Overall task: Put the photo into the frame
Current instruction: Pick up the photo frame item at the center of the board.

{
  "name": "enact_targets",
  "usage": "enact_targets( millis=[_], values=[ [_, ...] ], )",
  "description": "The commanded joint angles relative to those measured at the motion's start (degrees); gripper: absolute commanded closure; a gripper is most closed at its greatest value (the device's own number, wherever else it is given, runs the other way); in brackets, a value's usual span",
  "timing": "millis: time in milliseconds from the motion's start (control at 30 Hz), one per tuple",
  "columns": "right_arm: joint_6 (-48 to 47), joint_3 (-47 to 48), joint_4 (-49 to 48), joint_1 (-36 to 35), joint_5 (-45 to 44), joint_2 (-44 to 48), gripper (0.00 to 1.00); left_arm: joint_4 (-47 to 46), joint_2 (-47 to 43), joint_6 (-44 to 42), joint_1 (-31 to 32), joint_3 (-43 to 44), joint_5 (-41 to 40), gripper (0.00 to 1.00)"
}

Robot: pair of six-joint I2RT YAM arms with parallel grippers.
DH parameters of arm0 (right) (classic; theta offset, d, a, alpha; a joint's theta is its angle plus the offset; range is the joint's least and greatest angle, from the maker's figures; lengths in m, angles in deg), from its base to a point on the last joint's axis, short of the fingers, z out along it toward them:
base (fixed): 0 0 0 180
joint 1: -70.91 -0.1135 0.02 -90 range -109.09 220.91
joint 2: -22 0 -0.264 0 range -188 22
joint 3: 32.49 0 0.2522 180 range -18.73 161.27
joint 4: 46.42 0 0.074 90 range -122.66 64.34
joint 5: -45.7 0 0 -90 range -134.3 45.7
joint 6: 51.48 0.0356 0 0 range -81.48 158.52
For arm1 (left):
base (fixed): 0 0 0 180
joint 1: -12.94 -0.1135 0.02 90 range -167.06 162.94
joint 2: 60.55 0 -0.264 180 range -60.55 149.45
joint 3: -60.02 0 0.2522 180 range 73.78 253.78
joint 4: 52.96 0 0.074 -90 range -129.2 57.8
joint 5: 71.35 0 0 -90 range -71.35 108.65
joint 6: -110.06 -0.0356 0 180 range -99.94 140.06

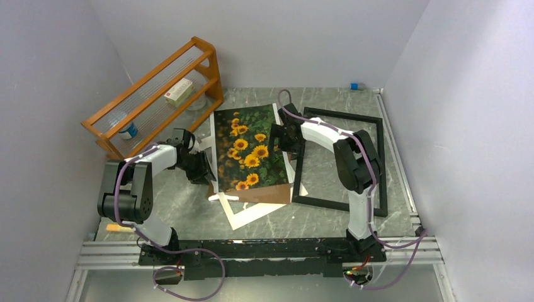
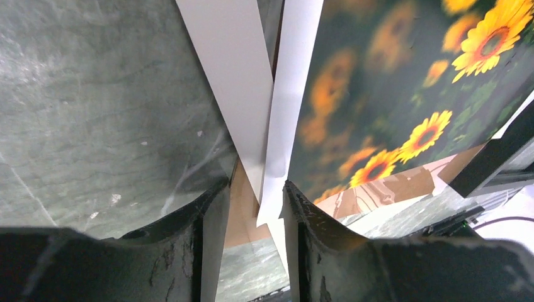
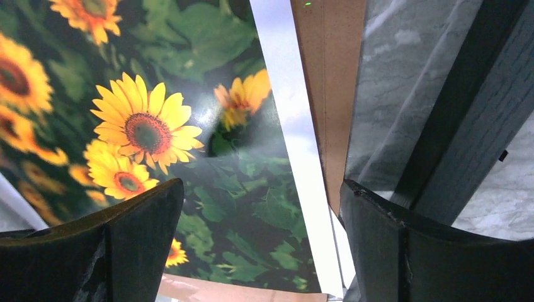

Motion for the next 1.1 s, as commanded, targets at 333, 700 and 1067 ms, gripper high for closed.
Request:
enact_targets(
  millis=[333,700,1067],
  values=[
    [-0.35,-5.72,-2.05,0.01,14.21,-4.75,0.04,-1.06,0.47,-1.71,-4.87,-2.53,24.31,0.76],
    [-0.63,-5.82,-2.18,-0.01,14.51,-5.64,0.05,-5.99,-3.93,-1.38,-5.47,-2.77,27.44,0.74],
    [-0.38,-5.67,-2.81,-0.05,14.83,-6.37,0.06,-18.92,-3.54,3.09,-5.49,-7.32,24.96,0.55]
  ],
)
